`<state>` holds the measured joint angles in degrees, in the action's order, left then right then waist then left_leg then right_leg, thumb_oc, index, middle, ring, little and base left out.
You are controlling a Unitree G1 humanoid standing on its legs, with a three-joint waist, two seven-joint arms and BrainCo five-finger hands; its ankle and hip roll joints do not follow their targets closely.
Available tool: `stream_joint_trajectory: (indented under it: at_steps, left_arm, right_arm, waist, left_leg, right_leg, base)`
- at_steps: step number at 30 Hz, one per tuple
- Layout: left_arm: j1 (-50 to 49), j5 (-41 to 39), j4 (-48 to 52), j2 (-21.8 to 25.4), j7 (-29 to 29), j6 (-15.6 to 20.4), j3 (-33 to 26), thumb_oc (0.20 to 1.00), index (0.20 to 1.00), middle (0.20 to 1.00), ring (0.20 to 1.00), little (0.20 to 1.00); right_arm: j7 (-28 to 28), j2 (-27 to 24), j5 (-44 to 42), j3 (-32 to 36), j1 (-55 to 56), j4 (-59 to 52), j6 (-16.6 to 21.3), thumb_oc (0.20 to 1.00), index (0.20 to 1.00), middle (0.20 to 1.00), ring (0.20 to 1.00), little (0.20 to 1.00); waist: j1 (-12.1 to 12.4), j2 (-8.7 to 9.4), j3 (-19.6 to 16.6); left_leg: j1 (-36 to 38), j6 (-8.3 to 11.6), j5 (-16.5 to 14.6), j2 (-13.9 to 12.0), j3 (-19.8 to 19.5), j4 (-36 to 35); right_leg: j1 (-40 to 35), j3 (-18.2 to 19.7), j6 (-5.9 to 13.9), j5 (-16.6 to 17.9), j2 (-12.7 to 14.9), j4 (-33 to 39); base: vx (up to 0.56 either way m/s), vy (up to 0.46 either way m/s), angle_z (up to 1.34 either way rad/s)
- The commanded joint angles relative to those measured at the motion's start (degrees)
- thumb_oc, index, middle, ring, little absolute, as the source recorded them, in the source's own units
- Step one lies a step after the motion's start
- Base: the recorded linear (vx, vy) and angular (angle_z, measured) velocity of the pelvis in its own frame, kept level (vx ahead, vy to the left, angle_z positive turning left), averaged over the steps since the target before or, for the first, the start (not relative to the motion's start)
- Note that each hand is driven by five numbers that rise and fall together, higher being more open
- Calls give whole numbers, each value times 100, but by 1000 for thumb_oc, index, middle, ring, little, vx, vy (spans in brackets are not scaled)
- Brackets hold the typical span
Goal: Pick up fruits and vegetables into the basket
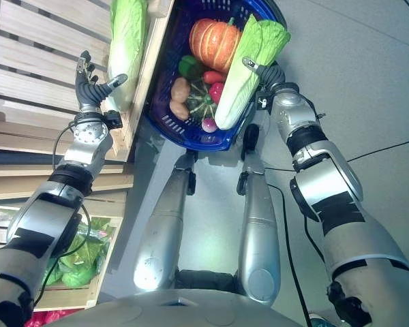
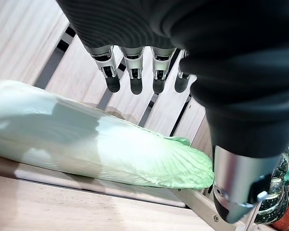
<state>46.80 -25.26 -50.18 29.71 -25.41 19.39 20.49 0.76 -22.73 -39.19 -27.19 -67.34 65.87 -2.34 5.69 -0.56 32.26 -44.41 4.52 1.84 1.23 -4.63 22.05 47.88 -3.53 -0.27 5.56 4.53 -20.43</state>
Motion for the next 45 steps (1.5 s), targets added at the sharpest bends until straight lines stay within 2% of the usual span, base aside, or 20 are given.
stream_joint_trajectory:
  at_steps: [1, 11, 12, 15, 16, 20, 26, 34, 36, 38, 41, 45]
  left_arm:
    - [-66, -91, 209, -331, -145, 359, -107, 1000, 1000, 1000, 1000, 1000]
    - [-3, -108, 280, -360, -110, 363, -40, 1000, 1000, 1000, 1000, 1000]
    - [-9, -102, 294, -359, -107, 355, -33, 1000, 1000, 1000, 1000, 1000]
    - [20, -99, 306, -360, -118, 326, -21, 1000, 1000, 1000, 1000, 1000]
    - [16, -86, 297, -376, -115, 345, -19, 1000, 1000, 1000, 1000, 1000]
    - [1, -27, 298, -392, -123, 369, -5, 1000, 1000, 1000, 1000, 1000]
    - [-5, 7, 339, -436, -200, 373, 4, 1000, 1000, 1000, 1000, 1000]
    - [56, 293, 257, -381, -475, 23, 20, 1000, 1000, 1000, 1000, 1000]
    - [76, 343, 212, -349, -553, -68, 11, 1000, 1000, 1000, 1000, 1000]
    - [119, 494, 76, -298, -711, -346, -23, 1000, 1000, 1000, 1000, 1000]
    - [156, 635, -60, -226, -858, -618, -49, 1000, 1000, 1000, 1000, 1000]
    - [211, 866, -399, -69, -1202, -881, -125, 1000, 1000, 1000, 1000, 1000]
  right_arm:
    - [-223, -96, 142, -49, -199, 122, 160, 200, 200, 200, 200, 200]
    - [-360, -47, 302, -205, -335, 273, -221, 213, 213, 213, 213, 213]
    - [-368, -29, 346, -188, -343, 292, -261, 272, 272, 272, 272, 272]
    - [-332, -18, 432, -204, -365, 329, -345, 671, 671, 671, 671, 671]
    - [-323, -31, 401, -204, -367, 351, -390, 1000, 1000, 1000, 1000, 1000]
    - [-264, -45, 420, -171, -356, 407, -506, 1000, 1000, 1000, 1000, 1000]
    - [-212, -56, 420, -93, -362, 481, -451, 1000, 1000, 1000, 1000, 1000]
    - [-153, -46, 326, -63, -295, 417, -179, 1000, 1000, 1000, 1000, 1000]
    - [-129, -57, 248, -79, -263, 345, -31, 1000, 1000, 1000, 1000, 1000]
    - [-75, -56, 221, -64, -211, 233, 291, 1000, 1000, 1000, 1000, 1000]
    - [64, -91, 204, -73, -145, 33, 562, 1000, 1000, 1000, 1000, 1000]
    - [800, -205, 195, -43, 267, -783, 1044, 1000, 1000, 1000, 1000, 1000]
  waist:
    - [-10, -691, -247]
    - [54, -738, -247]
    - [63, -735, -247]
    - [65, -729, -247]
    - [68, -725, -247]
    - [68, -724, -247]
    - [65, -737, -247]
    - [9, -729, -247]
    - [-14, -724, -247]
    - [-55, -705, -247]
    - [-103, -672, -247]
    - [-284, -533, -247]
  left_leg:
    - [-131, -219, 0, 355, 135, -185]
    - [-223, -221, 77, 366, 122, -213]
    - [-233, -222, 80, 366, 116, -210]
    - [-244, -233, 89, 369, 112, -218]
    - [-247, -236, 94, 369, 108, -227]
    - [-244, -236, 108, 370, 111, -231]
    - [-265, -238, 114, 378, 114, -223]
    - [-230, -235, 130, 371, 127, -250]
    - [-218, -231, 142, 360, 146, -274]
    - [-200, -225, 150, 342, 161, -291]
    - [-197, -213, 159, 325, 178, -301]
    - [-206, -184, 198, 246, 248, -368]
  right_leg:
    - [-77, -359, 206, -967, -199, -591]
    - [22, -388, 212, -939, -190, -614]
    - [28, -396, 214, -931, -189, -617]
    - [47, -393, 213, -914, -199, -610]
    - [49, -397, 213, -905, -196, -599]
    - [44, -402, 220, -883, -193, -595]
    - [63, -401, 225, -853, -192, -570]
    - [47, -368, 226, -820, -210, -528]
    - [34, -354, 227, -810, -213, -496]
    - [22, -333, 230, -808, -229, -493]
    - [22, -309, 234, -807, -250, -489]
    - [45, -229, 242, -784, -327, -447]
  base:
    - [-1, 10, 5]
    - [0, 0, 0]
    - [0, 0, 0]
    - [0, 0, 0]
    - [0, 0, 0]
    - [0, 0, 0]
    - [0, 0, 0]
    - [0, 0, 0]
    - [-2, 16, -1]
    - [-1, 33, -2]
    - [1, 10, 0]
    - [-9, 41, -1]
